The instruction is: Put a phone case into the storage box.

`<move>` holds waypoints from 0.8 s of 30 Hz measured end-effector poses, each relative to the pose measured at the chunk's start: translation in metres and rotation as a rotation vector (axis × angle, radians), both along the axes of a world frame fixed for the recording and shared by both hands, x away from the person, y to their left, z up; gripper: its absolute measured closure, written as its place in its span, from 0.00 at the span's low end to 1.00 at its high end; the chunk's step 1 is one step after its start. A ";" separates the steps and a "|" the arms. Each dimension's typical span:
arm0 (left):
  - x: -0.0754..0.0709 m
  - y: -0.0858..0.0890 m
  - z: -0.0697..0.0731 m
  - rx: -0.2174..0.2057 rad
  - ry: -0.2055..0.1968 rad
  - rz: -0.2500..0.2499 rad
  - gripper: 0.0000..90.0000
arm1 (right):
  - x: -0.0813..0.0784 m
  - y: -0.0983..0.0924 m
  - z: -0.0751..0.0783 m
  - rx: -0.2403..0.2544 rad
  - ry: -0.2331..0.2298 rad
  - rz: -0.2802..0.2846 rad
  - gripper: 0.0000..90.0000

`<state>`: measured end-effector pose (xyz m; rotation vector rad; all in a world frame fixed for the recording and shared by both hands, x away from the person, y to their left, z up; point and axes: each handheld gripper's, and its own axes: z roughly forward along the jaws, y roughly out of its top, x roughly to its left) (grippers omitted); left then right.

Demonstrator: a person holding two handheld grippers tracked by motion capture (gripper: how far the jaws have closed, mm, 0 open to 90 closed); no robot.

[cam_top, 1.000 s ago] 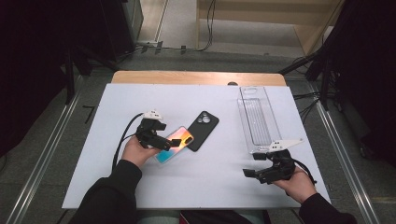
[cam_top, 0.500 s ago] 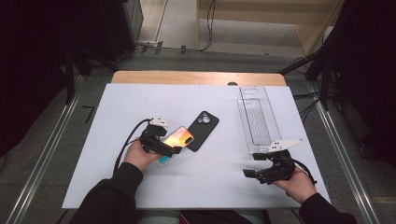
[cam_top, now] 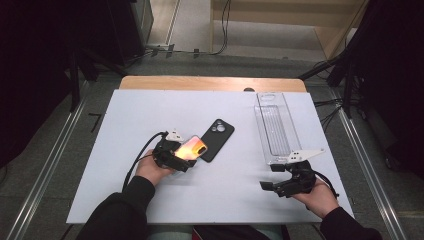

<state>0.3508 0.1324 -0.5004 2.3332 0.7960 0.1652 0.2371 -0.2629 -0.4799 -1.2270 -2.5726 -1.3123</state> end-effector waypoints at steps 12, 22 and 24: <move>-0.003 0.002 0.001 0.023 -0.037 0.006 0.19 | 0.000 0.000 0.000 -0.001 0.001 -0.003 0.15; 0.000 0.013 0.020 -0.037 -0.005 0.043 0.19 | 0.000 0.000 0.001 0.000 -0.003 -0.001 0.15; -0.001 0.014 0.023 -0.045 0.003 0.046 0.19 | 0.000 0.000 0.001 -0.001 -0.005 -0.001 0.15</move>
